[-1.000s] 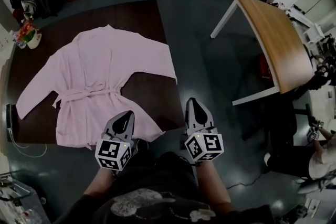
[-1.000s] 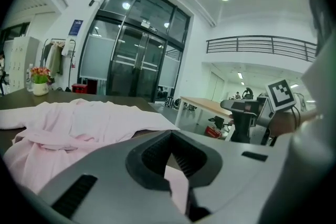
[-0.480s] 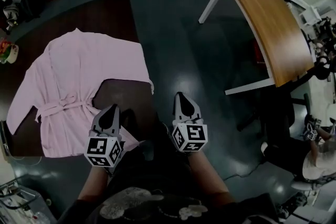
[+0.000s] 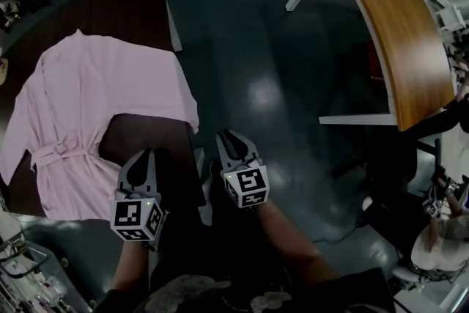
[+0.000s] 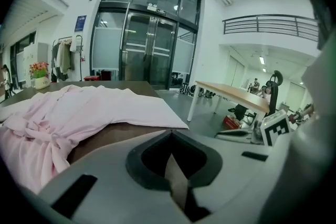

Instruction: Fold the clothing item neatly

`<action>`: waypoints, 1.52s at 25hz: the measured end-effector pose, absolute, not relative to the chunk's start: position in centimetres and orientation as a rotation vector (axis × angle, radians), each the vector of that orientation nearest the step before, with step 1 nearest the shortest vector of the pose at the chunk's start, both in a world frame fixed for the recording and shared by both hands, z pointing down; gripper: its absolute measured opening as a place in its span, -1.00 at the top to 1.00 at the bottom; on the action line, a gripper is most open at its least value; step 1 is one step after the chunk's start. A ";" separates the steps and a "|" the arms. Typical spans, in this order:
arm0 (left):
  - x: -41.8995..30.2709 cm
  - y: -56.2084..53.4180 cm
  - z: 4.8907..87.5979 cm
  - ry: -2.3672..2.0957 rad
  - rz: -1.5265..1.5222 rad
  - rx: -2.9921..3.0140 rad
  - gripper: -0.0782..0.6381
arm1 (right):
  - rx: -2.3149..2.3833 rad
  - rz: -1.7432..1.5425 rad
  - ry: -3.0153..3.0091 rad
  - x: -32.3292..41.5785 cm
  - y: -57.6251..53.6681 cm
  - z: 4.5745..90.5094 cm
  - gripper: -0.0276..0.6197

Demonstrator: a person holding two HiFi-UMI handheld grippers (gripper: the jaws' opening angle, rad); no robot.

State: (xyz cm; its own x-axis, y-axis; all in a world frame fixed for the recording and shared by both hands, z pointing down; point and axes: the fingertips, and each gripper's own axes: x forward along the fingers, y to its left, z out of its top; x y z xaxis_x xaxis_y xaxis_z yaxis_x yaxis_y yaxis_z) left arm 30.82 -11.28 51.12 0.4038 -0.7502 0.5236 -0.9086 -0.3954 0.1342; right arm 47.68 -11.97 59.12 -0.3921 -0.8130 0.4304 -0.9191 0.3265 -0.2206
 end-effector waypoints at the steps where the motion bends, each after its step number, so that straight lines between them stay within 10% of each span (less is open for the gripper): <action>1: 31.1 -11.6 51.3 -1.428 0.543 2.268 0.76 | 1.545 0.650 -2.360 47.5 -12.0 60.1 0.79; 26: 29.3 -12.1 53.2 -1.485 0.399 2.131 0.76 | 1.278 0.644 -2.436 39.6 -13.8 70.7 0.49; 38: 29.8 -12.6 50.6 -1.511 0.394 2.179 0.76 | 1.438 0.607 -2.348 45.4 -14.2 67.0 0.86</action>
State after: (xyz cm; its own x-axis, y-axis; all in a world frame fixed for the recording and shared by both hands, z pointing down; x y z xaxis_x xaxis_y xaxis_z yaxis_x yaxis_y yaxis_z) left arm 29.77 -12.62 50.57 0.3566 -0.8031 0.4773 -0.9339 -0.2934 0.2042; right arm 45.38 -14.21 66.97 -0.4420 -0.7595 0.4773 -0.8956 0.4032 -0.1878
